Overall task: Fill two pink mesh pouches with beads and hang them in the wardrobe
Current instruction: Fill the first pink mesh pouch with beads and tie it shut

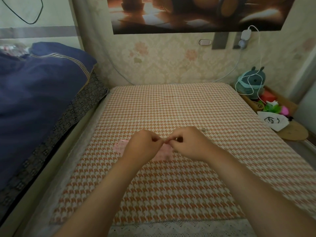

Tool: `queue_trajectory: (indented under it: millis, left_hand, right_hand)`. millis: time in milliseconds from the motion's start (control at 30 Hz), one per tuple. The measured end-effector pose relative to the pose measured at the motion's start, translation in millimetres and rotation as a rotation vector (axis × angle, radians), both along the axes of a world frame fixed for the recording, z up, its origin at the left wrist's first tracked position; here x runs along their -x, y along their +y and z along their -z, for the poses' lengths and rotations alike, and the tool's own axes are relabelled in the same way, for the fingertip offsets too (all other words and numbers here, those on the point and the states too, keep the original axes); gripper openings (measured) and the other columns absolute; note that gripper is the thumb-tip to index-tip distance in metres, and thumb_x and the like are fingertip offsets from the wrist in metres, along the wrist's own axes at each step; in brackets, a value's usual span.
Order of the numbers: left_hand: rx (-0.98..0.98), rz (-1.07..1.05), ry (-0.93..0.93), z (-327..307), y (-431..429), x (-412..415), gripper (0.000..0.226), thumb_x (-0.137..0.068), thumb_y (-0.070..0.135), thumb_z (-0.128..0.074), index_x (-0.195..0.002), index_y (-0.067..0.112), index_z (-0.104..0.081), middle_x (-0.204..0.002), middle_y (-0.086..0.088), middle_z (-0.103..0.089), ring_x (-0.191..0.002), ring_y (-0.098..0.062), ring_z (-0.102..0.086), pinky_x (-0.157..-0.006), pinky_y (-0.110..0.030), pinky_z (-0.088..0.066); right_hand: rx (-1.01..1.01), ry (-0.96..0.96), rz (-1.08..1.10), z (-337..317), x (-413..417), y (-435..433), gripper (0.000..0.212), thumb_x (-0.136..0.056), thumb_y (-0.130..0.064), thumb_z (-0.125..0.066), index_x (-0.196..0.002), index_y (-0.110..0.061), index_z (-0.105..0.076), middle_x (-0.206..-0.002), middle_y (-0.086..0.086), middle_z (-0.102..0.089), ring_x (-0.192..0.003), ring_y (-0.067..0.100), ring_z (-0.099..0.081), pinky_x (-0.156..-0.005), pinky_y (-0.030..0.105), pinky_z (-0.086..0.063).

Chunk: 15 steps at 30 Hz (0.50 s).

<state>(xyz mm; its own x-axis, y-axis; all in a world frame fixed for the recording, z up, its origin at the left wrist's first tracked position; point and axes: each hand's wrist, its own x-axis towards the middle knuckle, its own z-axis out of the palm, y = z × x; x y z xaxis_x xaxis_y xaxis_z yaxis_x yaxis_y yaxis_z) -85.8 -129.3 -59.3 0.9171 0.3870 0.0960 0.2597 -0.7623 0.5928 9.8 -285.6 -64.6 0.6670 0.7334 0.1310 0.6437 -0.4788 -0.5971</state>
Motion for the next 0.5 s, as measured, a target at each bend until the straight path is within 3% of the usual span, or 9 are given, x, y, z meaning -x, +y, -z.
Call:
queue_trajectory:
  millis: [67, 133, 267, 400, 500]
  left_hand:
    - [0.020, -0.002, -0.008, 1, 0, -2, 0.015, -0.090, 0.030, -0.064, -0.092, 0.026, -0.079, -0.088, 0.007, -0.075, -0.077, -0.011, -0.068, -0.070, -0.030, -0.057]
    - [0.044, 0.019, 0.001, 3, 3, -3, 0.016, -0.090, 0.026, -0.063, -0.100, 0.026, -0.076, -0.097, 0.010, -0.072, -0.080, -0.005, -0.064, -0.067, -0.022, -0.052]
    - [0.070, 0.041, 0.007, 5, 9, -1, 0.017, -0.090, 0.022, -0.063, -0.102, 0.027, -0.073, -0.097, 0.013, -0.068, -0.070, 0.002, -0.058, -0.056, -0.013, -0.041]
    - [0.108, 0.073, -0.006, 8, 12, 1, 0.017, -0.089, 0.022, -0.065, -0.103, 0.027, -0.073, -0.093, 0.014, -0.068, -0.082, -0.003, -0.064, -0.069, -0.019, -0.054]
    - [0.123, 0.105, -0.015, 10, 13, 0, 0.019, -0.088, 0.020, -0.066, -0.106, 0.024, -0.071, -0.094, 0.013, -0.066, -0.085, -0.006, -0.065, -0.069, -0.016, -0.052]
  right_hand:
    - [-0.107, 0.041, 0.096, 4, -8, -3, 0.023, -0.097, -0.020, -0.061, -0.103, -0.034, -0.078, -0.093, -0.020, -0.073, -0.079, 0.001, -0.067, -0.078, 0.035, -0.061]
    - [-0.115, 0.013, 0.176, 12, -16, -8, 0.024, -0.097, -0.018, -0.061, -0.100, -0.037, -0.075, -0.093, -0.022, -0.072, -0.079, -0.003, -0.066, -0.079, 0.035, -0.061]
    - [0.116, -0.070, 0.112, 30, -18, -7, 0.020, -0.096, -0.024, -0.066, -0.108, -0.035, -0.078, -0.112, -0.016, -0.073, -0.101, 0.006, -0.067, -0.087, 0.034, -0.058]
    - [0.270, -0.243, 0.048, 38, -13, 4, 0.024, -0.098, -0.025, -0.062, -0.117, -0.029, -0.076, -0.123, -0.008, -0.069, -0.108, 0.017, -0.066, -0.083, 0.034, -0.055]
    - [0.324, -0.295, 0.068, 41, -14, 8, 0.024, -0.099, -0.026, -0.063, -0.119, -0.030, -0.076, -0.122, -0.005, -0.068, -0.104, 0.020, -0.067, -0.082, 0.039, -0.057]
